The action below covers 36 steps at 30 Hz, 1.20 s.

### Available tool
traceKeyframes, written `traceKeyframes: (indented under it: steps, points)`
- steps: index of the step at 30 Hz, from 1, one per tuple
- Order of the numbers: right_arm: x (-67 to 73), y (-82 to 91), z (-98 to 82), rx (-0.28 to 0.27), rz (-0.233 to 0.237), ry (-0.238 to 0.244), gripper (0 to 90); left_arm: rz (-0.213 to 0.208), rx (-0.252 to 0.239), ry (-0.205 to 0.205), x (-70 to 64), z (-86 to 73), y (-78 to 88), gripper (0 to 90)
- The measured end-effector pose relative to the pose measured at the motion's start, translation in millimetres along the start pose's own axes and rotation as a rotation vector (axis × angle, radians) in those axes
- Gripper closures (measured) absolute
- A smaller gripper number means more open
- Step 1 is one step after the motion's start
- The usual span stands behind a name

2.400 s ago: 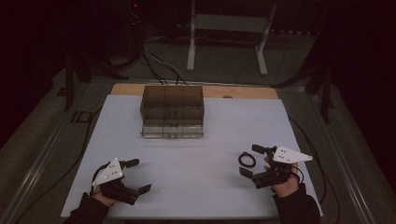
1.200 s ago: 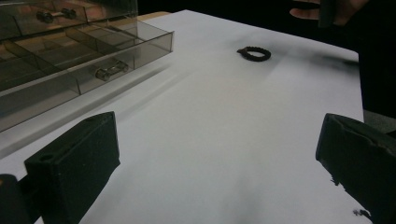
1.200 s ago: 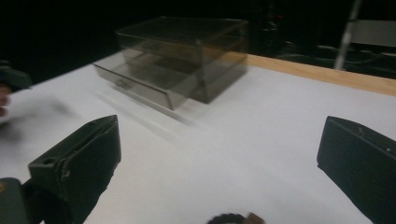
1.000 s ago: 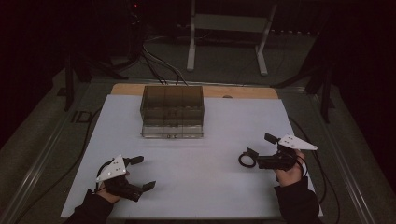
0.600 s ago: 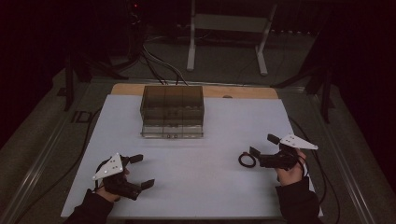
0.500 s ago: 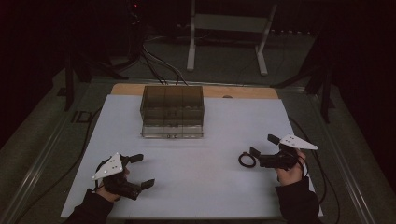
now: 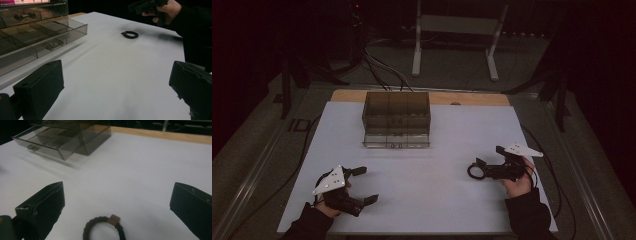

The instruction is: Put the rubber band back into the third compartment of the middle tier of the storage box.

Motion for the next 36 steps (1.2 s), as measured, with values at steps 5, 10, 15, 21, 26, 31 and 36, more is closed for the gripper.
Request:
traceKeyframes:
  steps: [5, 10, 15, 21, 26, 31, 36]
  points:
    - [-1.0, -4.4, -4.3, 0.030, -0.009, 0.000, 3.6, 0.005, 0.006, -0.004, 1.4, -1.2, -0.3, 0.3]
    - [-5.1, -3.4, -9.5, 0.053, -0.034, -0.021, 9.5, 0.002, 0.003, -0.002, 0.8, -0.7, -1.7, 0.3]
    - [-5.5, -8.0, -16.5, 0.111, -0.042, -0.035, 17.4, 0.006, -0.001, -0.002, 1.5, -0.8, 0.2, 0.3]
    - [-4.0, -10.0, -20.0, 0.158, -0.043, -0.016, 31.9, 0.004, 0.005, 0.003, 1.3, -2.5, 0.8, 0.3]
    - [-5.4, -13.3, -24.0, 0.198, -0.048, -0.008, 43.6, 0.009, 0.003, 0.003, 1.7, -2.2, 1.3, 0.3]
    - [-4.9, -15.9, -26.5, 0.228, -0.047, 0.015, 54.9, 0.011, 0.005, 0.005, 1.7, -2.9, 2.0, 0.3]
    - [-2.5, -17.9, -28.5, 0.272, -0.064, 0.067, 63.9, 0.015, 0.002, 0.011, 1.9, -3.0, 3.9, 0.3]
Point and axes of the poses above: each handheld gripper's, and its own axes: y roughly backward along the jaws, z roughly out of its top, x roughly to its left, the point moved 2 cm from there along -y, roughly forward along the jaws, and after that the axes turned 13 degrees about -x, right-handed, at the moved point
